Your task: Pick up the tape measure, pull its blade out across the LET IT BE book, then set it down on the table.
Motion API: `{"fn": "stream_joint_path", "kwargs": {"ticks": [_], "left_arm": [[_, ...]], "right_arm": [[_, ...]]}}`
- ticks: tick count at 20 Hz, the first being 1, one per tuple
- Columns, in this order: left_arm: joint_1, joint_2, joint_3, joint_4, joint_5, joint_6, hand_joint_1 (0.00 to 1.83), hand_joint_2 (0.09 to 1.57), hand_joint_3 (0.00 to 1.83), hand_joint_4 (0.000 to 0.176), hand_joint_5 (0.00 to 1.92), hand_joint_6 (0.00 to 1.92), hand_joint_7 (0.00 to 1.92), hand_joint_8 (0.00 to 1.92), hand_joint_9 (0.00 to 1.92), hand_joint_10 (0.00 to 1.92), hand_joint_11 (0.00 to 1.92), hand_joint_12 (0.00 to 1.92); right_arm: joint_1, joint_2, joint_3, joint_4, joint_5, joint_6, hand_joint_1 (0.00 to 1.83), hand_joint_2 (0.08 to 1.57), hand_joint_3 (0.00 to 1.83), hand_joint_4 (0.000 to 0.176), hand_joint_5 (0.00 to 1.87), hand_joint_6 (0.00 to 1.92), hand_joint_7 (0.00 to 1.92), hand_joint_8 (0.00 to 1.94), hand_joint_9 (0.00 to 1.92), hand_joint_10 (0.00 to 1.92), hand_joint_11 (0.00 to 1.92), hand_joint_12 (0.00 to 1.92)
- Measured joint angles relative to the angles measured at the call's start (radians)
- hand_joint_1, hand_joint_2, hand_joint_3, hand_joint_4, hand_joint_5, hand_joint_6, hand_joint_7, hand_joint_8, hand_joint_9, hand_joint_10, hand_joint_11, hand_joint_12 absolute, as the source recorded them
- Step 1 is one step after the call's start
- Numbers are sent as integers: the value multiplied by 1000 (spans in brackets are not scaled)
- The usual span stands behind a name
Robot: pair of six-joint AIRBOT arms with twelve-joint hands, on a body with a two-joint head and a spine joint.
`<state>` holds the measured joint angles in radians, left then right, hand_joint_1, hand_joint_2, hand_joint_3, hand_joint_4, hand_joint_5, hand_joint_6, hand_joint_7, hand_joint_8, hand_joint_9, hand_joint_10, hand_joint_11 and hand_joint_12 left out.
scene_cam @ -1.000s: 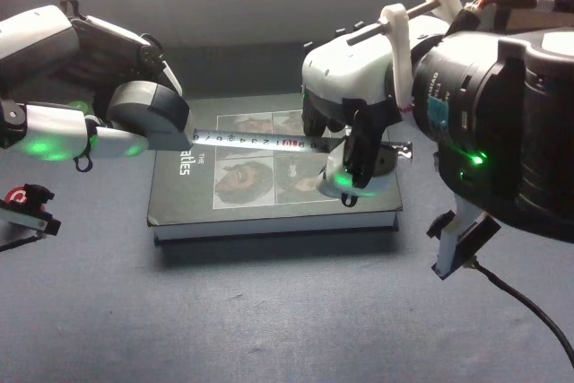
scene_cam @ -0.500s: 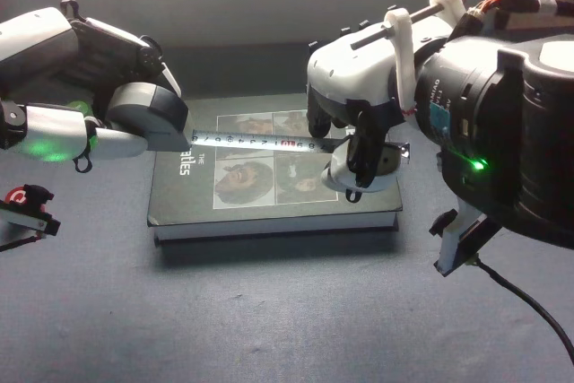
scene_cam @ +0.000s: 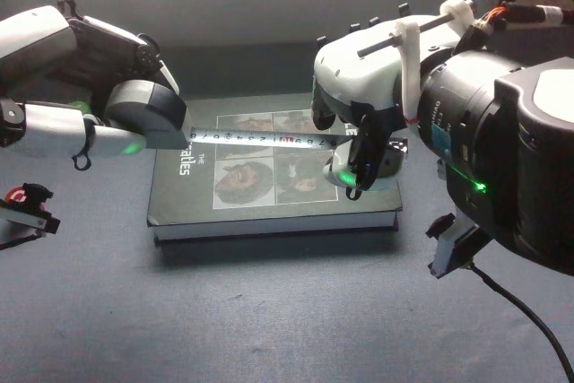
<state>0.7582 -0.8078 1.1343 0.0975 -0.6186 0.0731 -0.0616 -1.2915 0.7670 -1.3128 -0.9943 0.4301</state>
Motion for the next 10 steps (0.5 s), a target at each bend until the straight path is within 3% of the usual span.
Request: {"fn": "stream_joint_path", "kwargs": {"ticks": [10], "left_arm": [[6, 0, 0, -31, 7, 24, 1380, 1114, 0, 0, 942, 762, 976, 1043, 941, 1262, 888, 1142]], "right_arm": [[-4, 0, 0, 3, -6, 1, 963, 1125, 1, 0, 739, 0, 780, 3, 727, 11, 356, 903]]}}
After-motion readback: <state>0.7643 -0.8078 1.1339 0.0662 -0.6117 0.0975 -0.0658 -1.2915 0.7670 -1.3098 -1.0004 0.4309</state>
